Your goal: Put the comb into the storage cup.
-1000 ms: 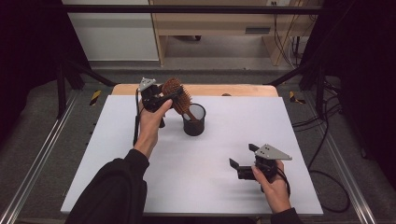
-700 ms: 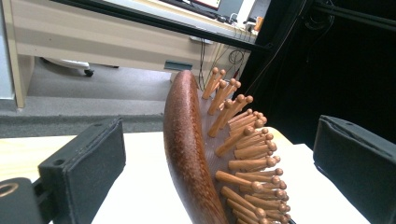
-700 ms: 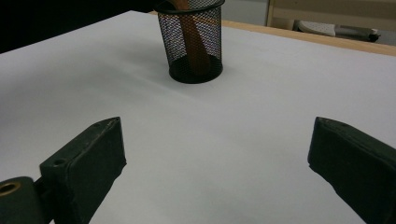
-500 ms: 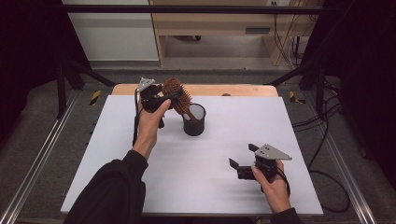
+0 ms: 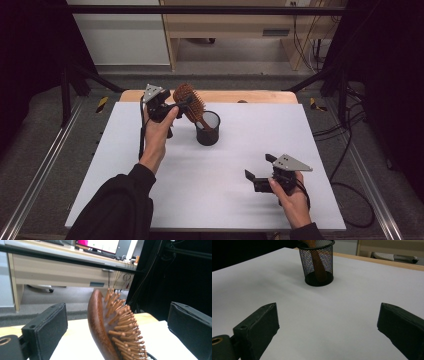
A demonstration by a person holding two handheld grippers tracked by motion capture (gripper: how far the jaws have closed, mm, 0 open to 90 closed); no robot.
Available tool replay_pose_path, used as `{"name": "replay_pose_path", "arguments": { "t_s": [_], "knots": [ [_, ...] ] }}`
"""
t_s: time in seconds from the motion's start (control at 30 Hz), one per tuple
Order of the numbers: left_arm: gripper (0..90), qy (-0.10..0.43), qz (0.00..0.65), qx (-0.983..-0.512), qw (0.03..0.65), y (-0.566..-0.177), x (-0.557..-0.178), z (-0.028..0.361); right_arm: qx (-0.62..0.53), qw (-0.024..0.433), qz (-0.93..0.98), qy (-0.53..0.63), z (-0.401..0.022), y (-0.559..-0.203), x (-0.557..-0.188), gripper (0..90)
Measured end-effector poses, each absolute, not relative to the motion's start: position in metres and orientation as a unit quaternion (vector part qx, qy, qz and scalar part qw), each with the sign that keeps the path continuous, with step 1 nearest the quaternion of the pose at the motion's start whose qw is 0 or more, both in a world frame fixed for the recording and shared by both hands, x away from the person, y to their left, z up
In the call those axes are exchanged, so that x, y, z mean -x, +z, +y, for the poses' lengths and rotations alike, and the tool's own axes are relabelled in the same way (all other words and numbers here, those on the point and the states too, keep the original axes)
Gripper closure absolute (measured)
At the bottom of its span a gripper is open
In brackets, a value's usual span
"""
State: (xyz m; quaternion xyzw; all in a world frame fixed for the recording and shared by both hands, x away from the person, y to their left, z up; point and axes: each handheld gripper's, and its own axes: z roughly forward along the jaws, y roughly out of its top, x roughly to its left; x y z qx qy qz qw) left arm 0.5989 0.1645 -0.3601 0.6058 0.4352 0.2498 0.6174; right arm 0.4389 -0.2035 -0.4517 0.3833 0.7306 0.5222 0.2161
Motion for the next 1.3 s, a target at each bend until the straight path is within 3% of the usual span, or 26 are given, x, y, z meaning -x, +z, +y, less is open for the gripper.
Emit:
{"name": "replay_pose_path", "arguments": {
  "t_s": [0.23, 1.3],
  "knots": [
    [3.3, 0.276, 0.423, -0.602, 0.618, -0.352, -0.591, 0.169, -0.383, 0.214, 0.728, 0.527, -0.206, -0.451, -0.439, 4.2],
    [2.0, 0.292, 0.373, -0.612, 0.633, -0.344, -0.559, 0.166, -0.381, 0.214, 0.725, 0.533, -0.206, -0.451, -0.439, 3.5]
  ]
}}
